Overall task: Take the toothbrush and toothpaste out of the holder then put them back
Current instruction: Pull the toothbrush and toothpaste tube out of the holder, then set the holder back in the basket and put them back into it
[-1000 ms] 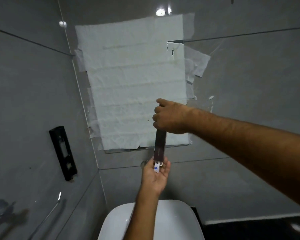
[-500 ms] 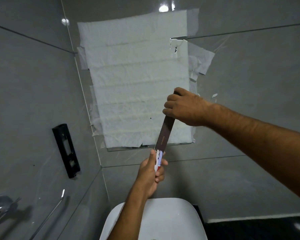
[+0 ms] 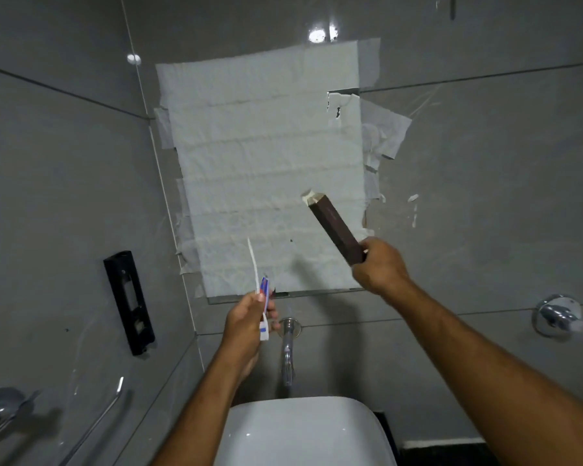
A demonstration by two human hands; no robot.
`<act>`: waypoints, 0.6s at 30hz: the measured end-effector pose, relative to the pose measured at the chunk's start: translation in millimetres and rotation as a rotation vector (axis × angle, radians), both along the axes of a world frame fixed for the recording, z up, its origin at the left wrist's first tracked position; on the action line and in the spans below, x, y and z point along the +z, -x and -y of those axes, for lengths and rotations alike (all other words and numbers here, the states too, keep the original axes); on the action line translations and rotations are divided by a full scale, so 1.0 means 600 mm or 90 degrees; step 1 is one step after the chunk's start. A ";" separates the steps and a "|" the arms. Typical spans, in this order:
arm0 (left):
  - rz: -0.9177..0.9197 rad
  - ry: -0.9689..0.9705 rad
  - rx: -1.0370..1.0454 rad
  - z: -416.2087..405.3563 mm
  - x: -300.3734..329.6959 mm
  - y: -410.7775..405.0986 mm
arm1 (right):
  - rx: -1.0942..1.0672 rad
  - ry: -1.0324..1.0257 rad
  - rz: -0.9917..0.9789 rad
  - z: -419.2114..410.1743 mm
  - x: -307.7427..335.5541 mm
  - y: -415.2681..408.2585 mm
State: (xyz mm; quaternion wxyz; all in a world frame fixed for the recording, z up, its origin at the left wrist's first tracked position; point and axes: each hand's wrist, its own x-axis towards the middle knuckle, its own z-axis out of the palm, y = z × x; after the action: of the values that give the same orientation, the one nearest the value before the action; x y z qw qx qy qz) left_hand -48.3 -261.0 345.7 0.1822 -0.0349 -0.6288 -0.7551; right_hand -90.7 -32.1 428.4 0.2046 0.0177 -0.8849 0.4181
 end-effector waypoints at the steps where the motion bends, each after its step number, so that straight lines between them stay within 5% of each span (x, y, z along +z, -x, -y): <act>1: -0.010 0.015 0.018 -0.001 0.013 0.007 | 0.052 0.101 0.029 0.017 -0.004 -0.001; 4: -0.049 0.043 0.073 -0.005 0.048 0.028 | 0.146 0.257 0.070 0.057 0.001 -0.004; 10: -0.074 0.051 0.127 -0.040 0.056 0.053 | 0.153 0.248 0.024 0.056 0.003 -0.012; 18: 0.074 0.074 0.048 -0.255 -0.157 -0.012 | 0.023 0.232 0.124 -0.161 -0.223 -0.063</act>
State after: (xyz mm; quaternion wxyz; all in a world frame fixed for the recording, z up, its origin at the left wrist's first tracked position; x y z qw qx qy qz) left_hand -41.2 -107.8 251.4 0.1710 0.0221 -0.6821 -0.7106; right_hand -53.1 64.5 294.8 0.1107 -0.0445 -0.8097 0.5746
